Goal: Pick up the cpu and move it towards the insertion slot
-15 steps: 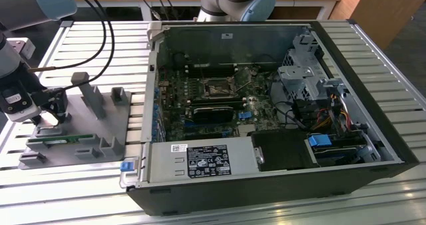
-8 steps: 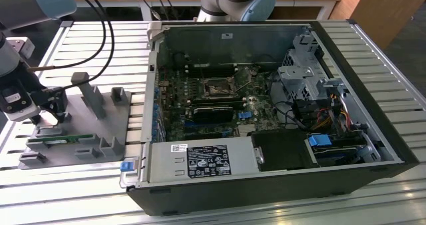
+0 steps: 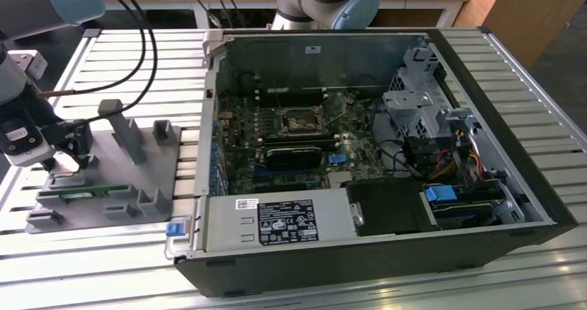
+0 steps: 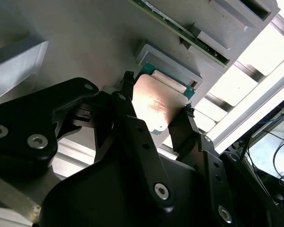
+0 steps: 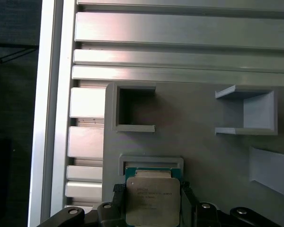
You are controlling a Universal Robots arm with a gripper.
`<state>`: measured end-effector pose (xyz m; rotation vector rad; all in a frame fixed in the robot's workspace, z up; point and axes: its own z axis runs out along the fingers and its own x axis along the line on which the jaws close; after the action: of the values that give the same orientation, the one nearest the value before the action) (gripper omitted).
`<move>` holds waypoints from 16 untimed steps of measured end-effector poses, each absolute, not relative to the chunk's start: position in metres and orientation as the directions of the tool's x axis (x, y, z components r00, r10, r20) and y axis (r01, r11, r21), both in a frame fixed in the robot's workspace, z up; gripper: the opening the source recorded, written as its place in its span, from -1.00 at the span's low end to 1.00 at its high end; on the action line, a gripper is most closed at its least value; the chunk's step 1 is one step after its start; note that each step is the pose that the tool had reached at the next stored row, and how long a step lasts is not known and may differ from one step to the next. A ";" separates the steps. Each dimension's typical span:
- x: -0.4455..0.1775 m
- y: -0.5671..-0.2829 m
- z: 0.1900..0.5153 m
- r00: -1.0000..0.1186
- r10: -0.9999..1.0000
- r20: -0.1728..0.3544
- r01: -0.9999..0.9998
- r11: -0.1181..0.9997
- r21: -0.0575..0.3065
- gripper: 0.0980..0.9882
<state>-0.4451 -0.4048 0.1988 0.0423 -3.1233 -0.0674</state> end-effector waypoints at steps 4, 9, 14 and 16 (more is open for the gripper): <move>-0.445 -0.405 0.200 -0.999 -0.027 0.017 -0.027 0.999 0.043 0.00; -0.445 -0.405 0.201 -0.999 -0.027 0.017 -0.027 0.999 0.043 0.00; -0.445 -0.405 0.202 -0.999 -0.027 0.017 -0.027 0.999 0.043 0.00; -0.445 -0.405 0.202 -0.999 -0.027 0.017 -0.027 0.999 0.043 0.00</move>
<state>-0.4451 -0.4048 0.2025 0.0423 -3.1233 -0.0674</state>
